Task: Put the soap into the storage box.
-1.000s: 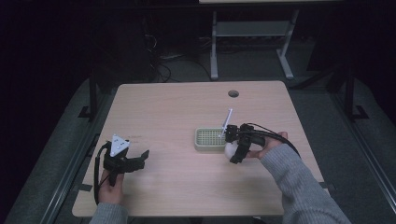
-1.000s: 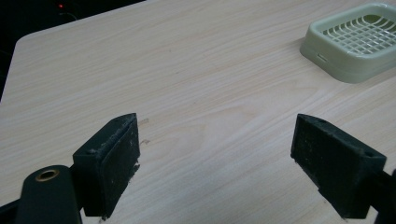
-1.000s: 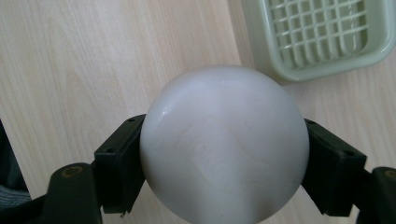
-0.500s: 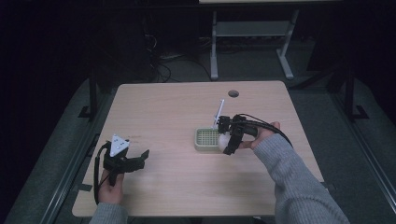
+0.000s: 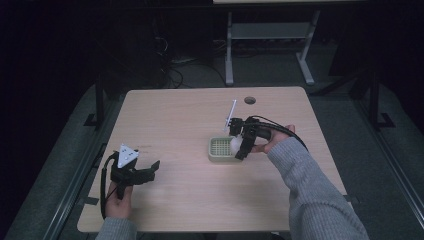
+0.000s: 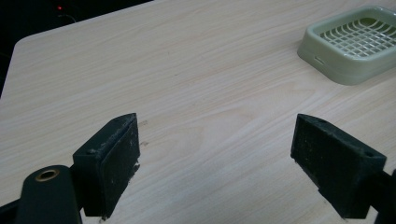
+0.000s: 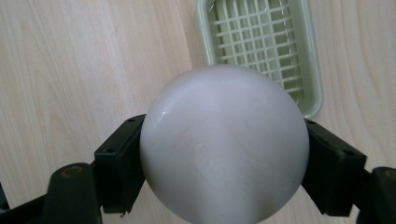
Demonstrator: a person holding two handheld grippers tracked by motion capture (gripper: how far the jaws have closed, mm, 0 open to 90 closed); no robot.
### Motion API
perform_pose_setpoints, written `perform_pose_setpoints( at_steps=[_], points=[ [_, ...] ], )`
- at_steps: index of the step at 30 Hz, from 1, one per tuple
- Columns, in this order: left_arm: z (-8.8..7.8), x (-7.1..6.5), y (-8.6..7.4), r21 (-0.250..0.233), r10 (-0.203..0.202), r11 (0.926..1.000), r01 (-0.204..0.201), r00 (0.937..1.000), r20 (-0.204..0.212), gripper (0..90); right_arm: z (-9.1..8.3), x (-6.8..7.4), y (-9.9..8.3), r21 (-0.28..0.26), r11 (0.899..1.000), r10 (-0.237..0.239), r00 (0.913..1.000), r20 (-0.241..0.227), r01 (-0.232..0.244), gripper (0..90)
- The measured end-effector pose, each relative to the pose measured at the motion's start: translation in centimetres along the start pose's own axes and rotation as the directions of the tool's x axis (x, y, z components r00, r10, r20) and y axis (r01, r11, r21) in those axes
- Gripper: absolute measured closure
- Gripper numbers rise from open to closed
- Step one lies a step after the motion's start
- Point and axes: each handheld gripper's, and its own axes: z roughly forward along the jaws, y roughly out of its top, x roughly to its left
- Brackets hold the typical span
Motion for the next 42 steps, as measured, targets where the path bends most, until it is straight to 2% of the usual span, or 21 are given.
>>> perform_pose_setpoints(
  at_steps=[9,17,21,29,38,42],
  points=[
    [0.0,-0.1,0.0,0.003,0.003,1.0000,-0.003,1.0000,0.002,15.2,0.8,-0.8,0.8,0.003,1.000,0.000,1.0000,-0.007,0.000,23.4],
    [-0.1,0.0,0.0,0.002,0.004,1.0000,-0.004,1.0000,0.001,15.2,0.7,-1.3,1.7,0.017,1.000,-0.004,1.0000,0.001,0.004,23.4],
    [-0.1,0.1,0.0,0.001,0.004,1.0000,-0.004,1.0000,0.000,15.2,0.7,-1.6,2.1,0.002,1.000,-0.008,1.0000,-0.003,0.008,23.4],
    [-0.1,0.0,0.0,-0.001,0.004,1.0000,-0.004,1.0000,0.002,15.2,1.4,-1.9,2.7,0.020,1.000,-0.010,1.0000,0.001,0.009,23.4],
    [-0.1,0.0,0.0,-0.004,0.004,1.0000,-0.004,1.0000,0.006,15.2,1.6,-2.2,3.5,0.014,1.000,-0.021,0.9998,0.003,0.021,23.4],
    [-0.2,0.0,0.0,-0.003,0.003,1.0000,-0.003,1.0000,0.004,15.2,2.1,-2.4,3.8,0.031,0.999,-0.013,0.9999,0.000,0.013,23.4]
  ],
)
